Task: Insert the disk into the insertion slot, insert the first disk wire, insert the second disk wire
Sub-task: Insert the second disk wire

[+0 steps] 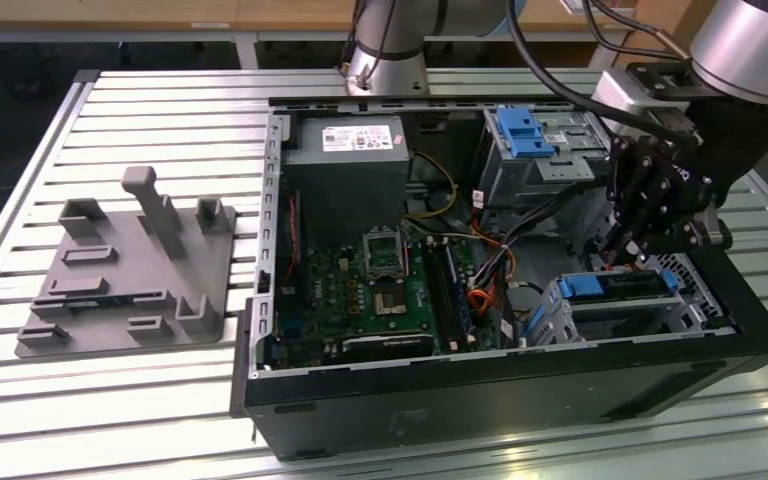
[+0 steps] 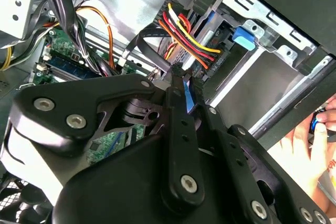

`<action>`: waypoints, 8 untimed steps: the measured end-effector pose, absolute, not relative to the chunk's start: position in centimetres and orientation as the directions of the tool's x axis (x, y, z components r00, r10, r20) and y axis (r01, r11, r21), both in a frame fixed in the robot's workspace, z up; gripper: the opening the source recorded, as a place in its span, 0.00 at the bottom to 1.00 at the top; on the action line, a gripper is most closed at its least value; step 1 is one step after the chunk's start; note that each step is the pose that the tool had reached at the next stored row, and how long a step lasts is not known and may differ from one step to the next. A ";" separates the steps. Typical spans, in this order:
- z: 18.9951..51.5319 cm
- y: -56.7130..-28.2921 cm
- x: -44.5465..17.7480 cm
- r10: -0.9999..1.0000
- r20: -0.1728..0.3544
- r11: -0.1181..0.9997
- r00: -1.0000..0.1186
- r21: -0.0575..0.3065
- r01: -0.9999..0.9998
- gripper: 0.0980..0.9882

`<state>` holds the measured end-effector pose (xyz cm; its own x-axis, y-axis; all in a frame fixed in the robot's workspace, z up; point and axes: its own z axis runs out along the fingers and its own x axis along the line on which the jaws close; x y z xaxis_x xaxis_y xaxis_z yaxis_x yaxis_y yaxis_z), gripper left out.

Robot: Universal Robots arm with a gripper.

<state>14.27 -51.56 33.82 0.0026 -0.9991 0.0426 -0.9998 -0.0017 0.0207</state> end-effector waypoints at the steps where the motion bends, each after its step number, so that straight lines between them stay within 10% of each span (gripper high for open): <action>1: 33.8 -51.6 14.3 -0.999 0.043 -0.002 0.003 0.021 -1.000 0.11; 8: 34.0 -52.3 14.3 -1.000 0.025 -0.002 0.003 0.021 -1.000 0.11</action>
